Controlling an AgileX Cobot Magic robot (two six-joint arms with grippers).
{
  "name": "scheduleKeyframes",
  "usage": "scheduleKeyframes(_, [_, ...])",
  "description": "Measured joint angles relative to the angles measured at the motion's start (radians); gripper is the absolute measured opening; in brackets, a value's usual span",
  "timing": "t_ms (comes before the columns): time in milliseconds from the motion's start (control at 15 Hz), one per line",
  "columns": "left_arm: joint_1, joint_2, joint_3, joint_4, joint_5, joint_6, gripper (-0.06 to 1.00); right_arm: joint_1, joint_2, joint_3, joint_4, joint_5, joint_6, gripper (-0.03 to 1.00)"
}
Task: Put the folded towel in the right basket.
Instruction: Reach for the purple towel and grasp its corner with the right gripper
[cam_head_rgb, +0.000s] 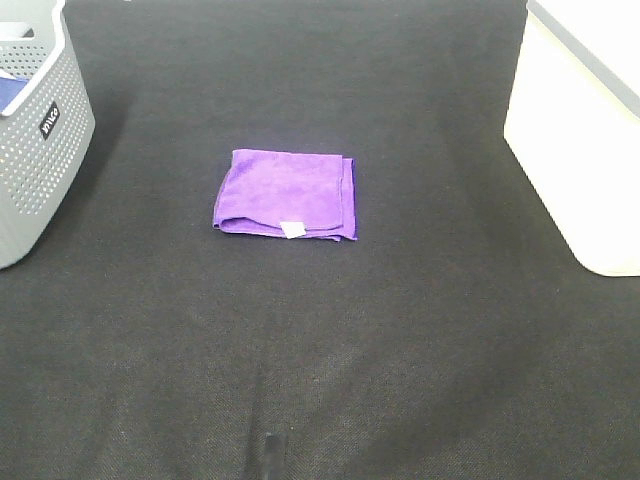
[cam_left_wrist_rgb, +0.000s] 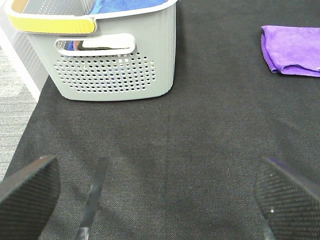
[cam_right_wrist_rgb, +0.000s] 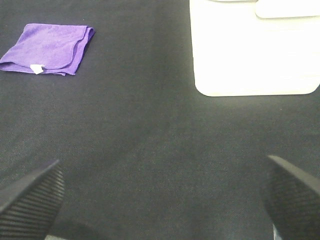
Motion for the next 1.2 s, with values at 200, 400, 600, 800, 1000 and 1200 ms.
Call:
scheduleKeyframes(200, [0.0,0.0,0.0,0.0,0.0,0.0,0.99,0.0,0.208,-0.06,0.004,0.016,0.0,0.97])
scheduleKeyframes(400, [0.0,0.0,0.0,0.0,0.0,0.0,0.99,0.0,0.58,-0.28,0.038,0.112,0.0,0.97])
scheduleKeyframes(600, [0.0,0.0,0.0,0.0,0.0,0.0,0.99,0.0,0.869,-0.484,0.12,0.137,0.0,0.97])
scheduleKeyframes(800, [0.0,0.0,0.0,0.0,0.0,0.0,0.99,0.0,1.056,-0.614,0.315,0.109,-0.038,0.97])
scheduleKeyframes(1000, [0.0,0.0,0.0,0.0,0.0,0.0,0.99,0.137,1.405,-0.812,0.458,-0.021,-0.08,0.96])
scheduleKeyframes(1200, [0.0,0.0,0.0,0.0,0.0,0.0,0.99,0.24,1.71,-1.021,0.498,-0.058,-0.084,0.96])
